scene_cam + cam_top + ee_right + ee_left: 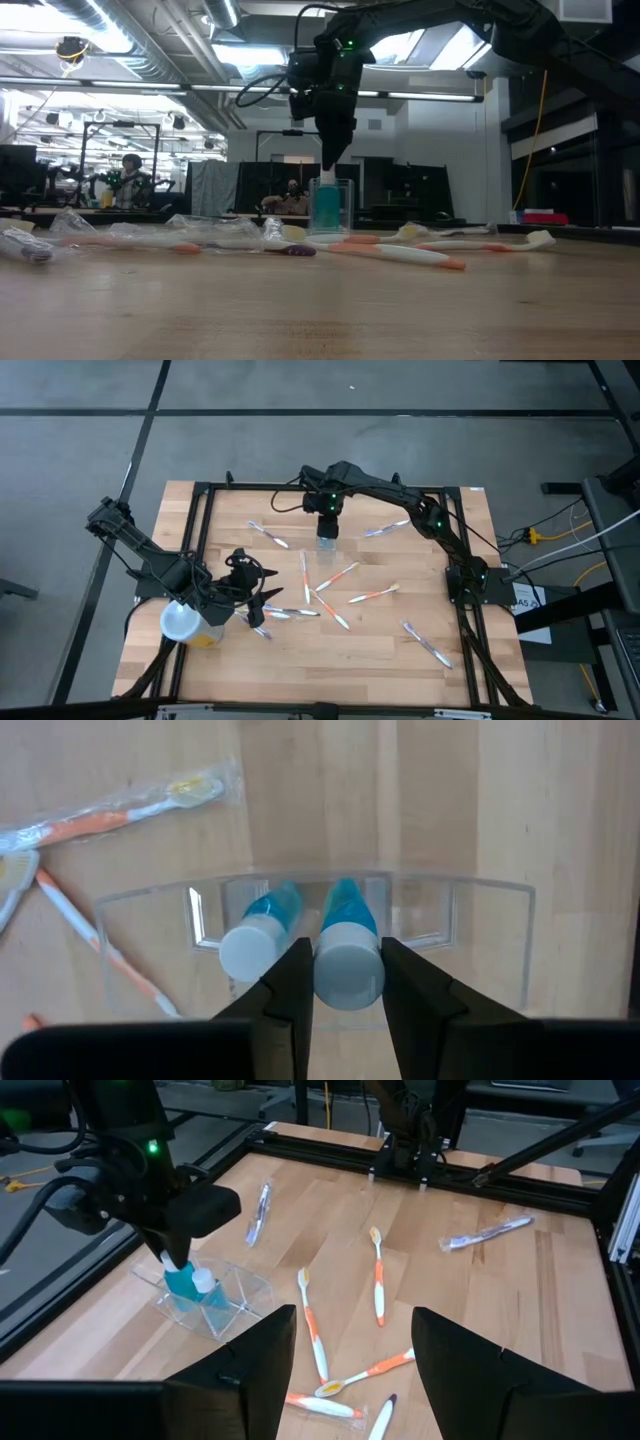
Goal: Pick & Place toothbrushing station
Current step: Put the blue mouthwash into the transparent organizer
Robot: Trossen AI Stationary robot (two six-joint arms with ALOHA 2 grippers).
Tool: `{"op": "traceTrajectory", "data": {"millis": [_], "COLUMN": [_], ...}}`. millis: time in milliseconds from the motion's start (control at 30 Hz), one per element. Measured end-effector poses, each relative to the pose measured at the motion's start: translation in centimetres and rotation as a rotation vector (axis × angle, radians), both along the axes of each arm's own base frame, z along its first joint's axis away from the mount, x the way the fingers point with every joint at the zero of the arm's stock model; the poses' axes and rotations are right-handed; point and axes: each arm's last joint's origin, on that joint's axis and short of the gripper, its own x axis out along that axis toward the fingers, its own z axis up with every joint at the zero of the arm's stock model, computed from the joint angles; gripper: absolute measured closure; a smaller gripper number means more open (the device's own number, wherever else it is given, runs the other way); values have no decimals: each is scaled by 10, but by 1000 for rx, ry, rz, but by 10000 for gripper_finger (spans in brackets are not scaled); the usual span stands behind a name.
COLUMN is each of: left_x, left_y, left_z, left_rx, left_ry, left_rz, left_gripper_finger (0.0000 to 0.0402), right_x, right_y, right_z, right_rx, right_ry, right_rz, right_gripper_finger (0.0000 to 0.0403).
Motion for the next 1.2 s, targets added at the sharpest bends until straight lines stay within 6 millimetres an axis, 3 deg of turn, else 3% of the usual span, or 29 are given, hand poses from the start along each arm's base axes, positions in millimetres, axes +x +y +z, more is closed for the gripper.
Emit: {"op": "traceTrajectory", "data": {"millis": [500,800,1033,1200], "left_x": [-2,-2,-2,-2], "left_y": [-3,-3,-3,-3], "left_z": [0,0,0,0], "left_rx": [-6,-13,-12,-12], "left_ry": [-4,-7,-7,-7], "left_rz": [-10,-6,-7,-6], "left_gripper_finger": [206,206,206,206], "right_x": [7,8,7,7], "right_y": [-1,-1,-1,-2], "right_z": [-23,-23,-27,-27], "right_rx": [30,34,21,21], "right_ry": [41,35,59,58], "right_rz": [-1,0,-17,-28], "right_gripper_finger": [310,309,249,238]}}
